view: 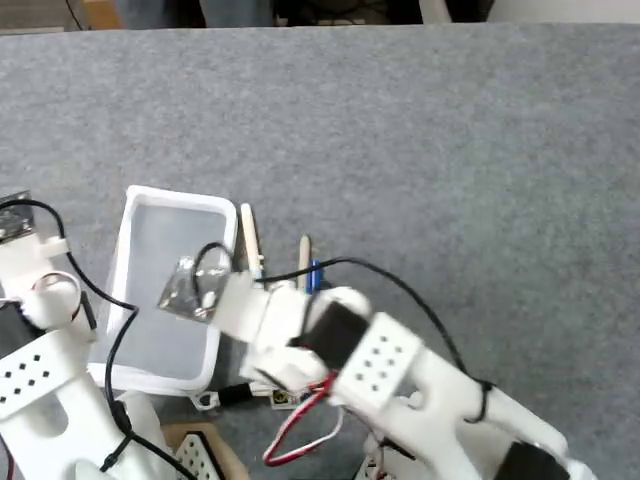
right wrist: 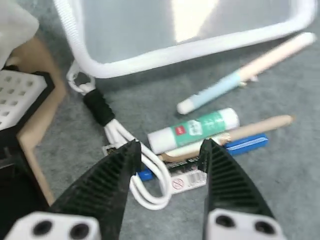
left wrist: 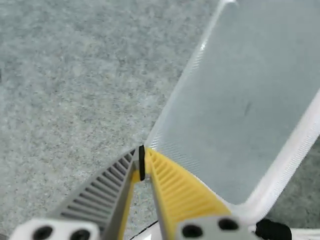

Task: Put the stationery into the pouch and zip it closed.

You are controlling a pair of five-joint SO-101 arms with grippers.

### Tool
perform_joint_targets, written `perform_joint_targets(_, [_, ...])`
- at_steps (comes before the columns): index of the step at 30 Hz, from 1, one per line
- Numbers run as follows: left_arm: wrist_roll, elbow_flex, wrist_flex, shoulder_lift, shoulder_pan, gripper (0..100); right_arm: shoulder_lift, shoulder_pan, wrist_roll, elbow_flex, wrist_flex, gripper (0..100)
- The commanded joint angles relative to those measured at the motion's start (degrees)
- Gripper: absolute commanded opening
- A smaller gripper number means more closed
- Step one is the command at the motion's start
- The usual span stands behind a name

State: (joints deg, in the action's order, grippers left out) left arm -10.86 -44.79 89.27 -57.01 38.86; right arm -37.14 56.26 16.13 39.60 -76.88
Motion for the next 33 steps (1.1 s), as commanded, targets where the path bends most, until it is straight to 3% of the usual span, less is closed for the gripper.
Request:
perform_joint_targets(1, [-0.4, 0.8, -2.3, -0.6, 4.9, 3, 4.0, 2.8, -1.0, -0.7, 2.6, 20.5])
perform_joint_targets(8, [-0.4, 0.3, -6.9, -0.2, 16.3, 3, 10.4, 3.1, -0.4, -0.7, 5.5, 20.5])
perform_joint_targets(16, [-0.4, 0.3, -10.6, -0.1, 22.5, 3, 20.6, 6.3, -1.0, -0.7, 5.7, 20.5])
perform_joint_targets(21, [-0.5, 0.3, -10.9, -0.1, 23.9, 3, 25.1, 10.3, -3.1, -1.1, 6.0, 20.5])
perform_joint_targets(33, [-0.5, 0.8, -11.0, -0.1, 24.0, 3, 31.3, 10.1, -2.5, 2.7, 12.3, 20.5])
